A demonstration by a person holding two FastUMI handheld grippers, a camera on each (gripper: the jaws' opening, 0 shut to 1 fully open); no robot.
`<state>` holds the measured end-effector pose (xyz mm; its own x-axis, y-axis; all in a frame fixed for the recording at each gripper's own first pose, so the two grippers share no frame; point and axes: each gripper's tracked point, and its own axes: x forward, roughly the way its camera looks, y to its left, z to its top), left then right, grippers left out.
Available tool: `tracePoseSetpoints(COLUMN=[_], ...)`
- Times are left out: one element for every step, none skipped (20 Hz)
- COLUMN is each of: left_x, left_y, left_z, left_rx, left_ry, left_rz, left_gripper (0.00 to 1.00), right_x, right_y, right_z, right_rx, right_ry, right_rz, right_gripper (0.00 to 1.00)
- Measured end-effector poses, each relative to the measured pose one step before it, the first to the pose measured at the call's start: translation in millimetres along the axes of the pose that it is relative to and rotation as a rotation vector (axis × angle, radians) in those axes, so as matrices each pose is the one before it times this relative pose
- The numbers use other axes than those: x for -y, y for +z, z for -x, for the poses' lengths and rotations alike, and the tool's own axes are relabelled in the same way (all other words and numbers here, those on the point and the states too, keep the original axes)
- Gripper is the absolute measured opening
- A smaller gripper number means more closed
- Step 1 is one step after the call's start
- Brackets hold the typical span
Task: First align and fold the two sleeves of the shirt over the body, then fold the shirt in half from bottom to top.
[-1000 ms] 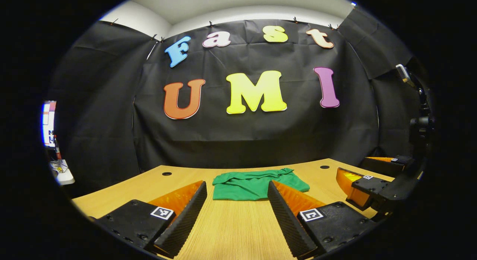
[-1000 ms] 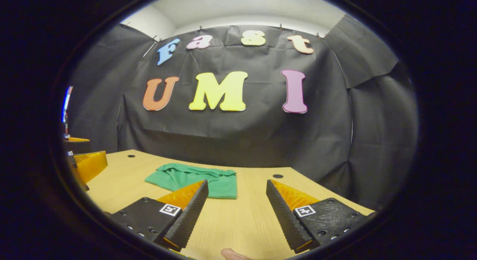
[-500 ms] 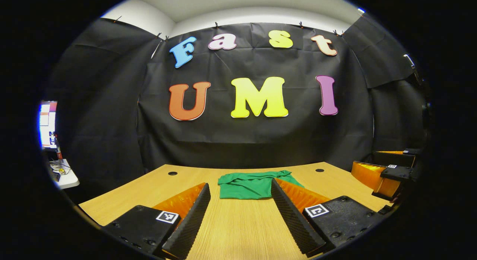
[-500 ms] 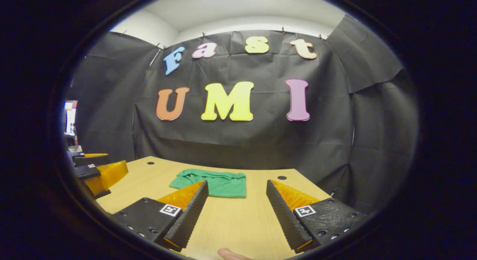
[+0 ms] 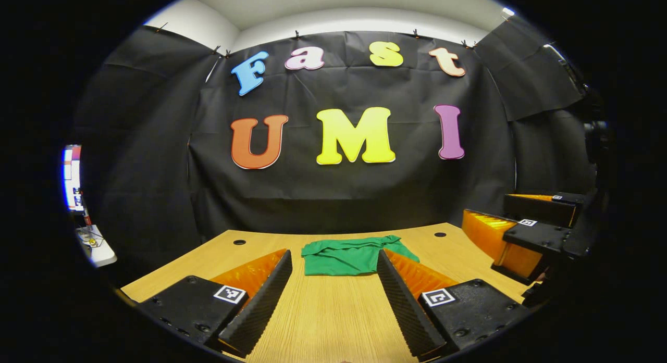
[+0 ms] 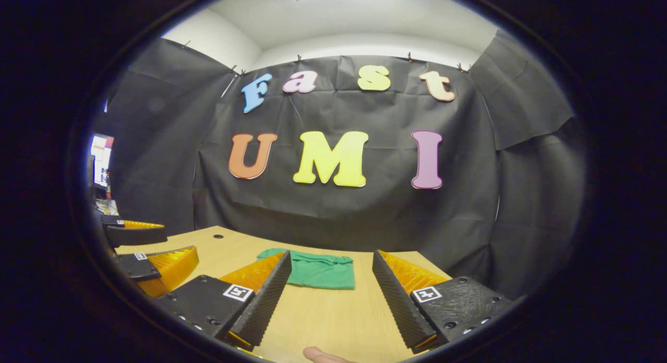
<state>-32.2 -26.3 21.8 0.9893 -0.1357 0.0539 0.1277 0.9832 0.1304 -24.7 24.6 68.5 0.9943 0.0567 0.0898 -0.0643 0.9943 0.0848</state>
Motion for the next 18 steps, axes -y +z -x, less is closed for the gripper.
tracePoseSetpoints(left_x=[-3.52, -4.5, -4.13, -2.81, -2.36, -4.59, -4.14, -2.37, -1.16, -1.54, 0.12, -0.45, -0.74, -1.16, -0.66, -2.05, -1.99, -0.79], left_y=[-0.67, 0.41, -1.13, -2.48, -0.68, -1.12, -0.39, 0.61, 0.96, 0.91, 0.31, 0.54, 0.24, 0.58, 0.29, -1.06, -1.13, -0.02], left_z=[0.23, -1.11, -1.12, -0.95, -1.0, -0.35, -0.78, 0.09, -0.25, 0.02, -0.85, 0.84, -0.03, -0.25, -0.21, 0.22, -0.35, -0.83], left_rx=[0.00012, 0.00173, -0.00348, -0.00637, -0.00459, -0.00359, -0.00097, 0.00051, 0.00197, 0.00226, 0.00205, 0.0013, 0.00165, 0.00204, 0.00086, -0.00412, -0.00358, -0.00257], left_ry=[0.00975, 0.01133, 0.01099, 0.00796, 0.00651, 0.00976, 0.01165, 0.00944, 0.0045, 0.00042, -0.00178, -0.00133, 0.00066, 0.00282, 0.00266, 0.00229, 0.00298, 0.00181], left_rz=[-0.00442, -0.00141, 0.00409, 0.00666, 0.00516, 0.00314, 0.00118, 0.00179, 0.00418, 0.00519, 0.00372, 0.00109, -0.00243, -0.00351, -0.00181, 0.00135, 0.00475, 0.00521], left_gripper=[1.0, 1.0, 1.0, 1.0, 1.0, 1.0, 1.0, 1.0, 1.0, 1.0, 1.0, 1.0, 1.0, 1.0, 1.0, 1.0, 1.0, 1.0], right_x=[-2.54, -3.57, -1.37, -0.91, -0.85, -1.38, -0.57, -1.62, -0.93, 0.46, 0.27, -1.24, -0.61, -0.76, -2.12, -1.49, 1.59, -0.17], right_y=[-3.44, -5.36, -4.64, -4.11, -3.97, -1.22, -1.14, -1.57, -1.79, -0.65, -0.51, -0.26, -0.66, 0.98, 1.23, 0.5, -0.45, -0.32], right_z=[-2.4, -1.04, -1.15, 0.6, 0.66, -0.02, 0.27, 0.39, 0.56, 0.18, 0.18, 0.85, 0.22, 0.58, 1.29, 0.18, -0.87, 0.54], right_rx=[-0.01016, -0.01297, -0.01022, -0.01061, -0.00609, -0.00264, -0.00352, -0.00226, -0.00117, -0.0012, 0.00093, 0.00057, 0.0013, 0.00612, 0.00561, 0.00209, 0.00132, -0.00083], right_ry=[0.00104, 0.00659, 0.00127, 0.00098, 0.00217, 0.00309, 0.00258, 0.0041, 0.00332, -0.00046, -0.00102, 0.00177, 0.00263, 0.00331, 0.00676, 0.00293, -0.00361, -0.00301], right_rz=[-0.00702, 0.00349, 0.00803, 0.01172, 0.00661, 0.00042, 0.00035, 0.00097, 0.00317, 0.00373, 0.0012, 0.00042, -0.00362, -0.01085, -0.00853, -0.00044, 0.00454, 0.008], right_gripper=[0.97, 0.95, 0.95, 0.95, 0.97, 0.95, 0.95, 0.95, 0.95, 0.95, 0.95, 0.95, 0.95, 0.97, 0.95, 0.95, 0.95, 0.96])
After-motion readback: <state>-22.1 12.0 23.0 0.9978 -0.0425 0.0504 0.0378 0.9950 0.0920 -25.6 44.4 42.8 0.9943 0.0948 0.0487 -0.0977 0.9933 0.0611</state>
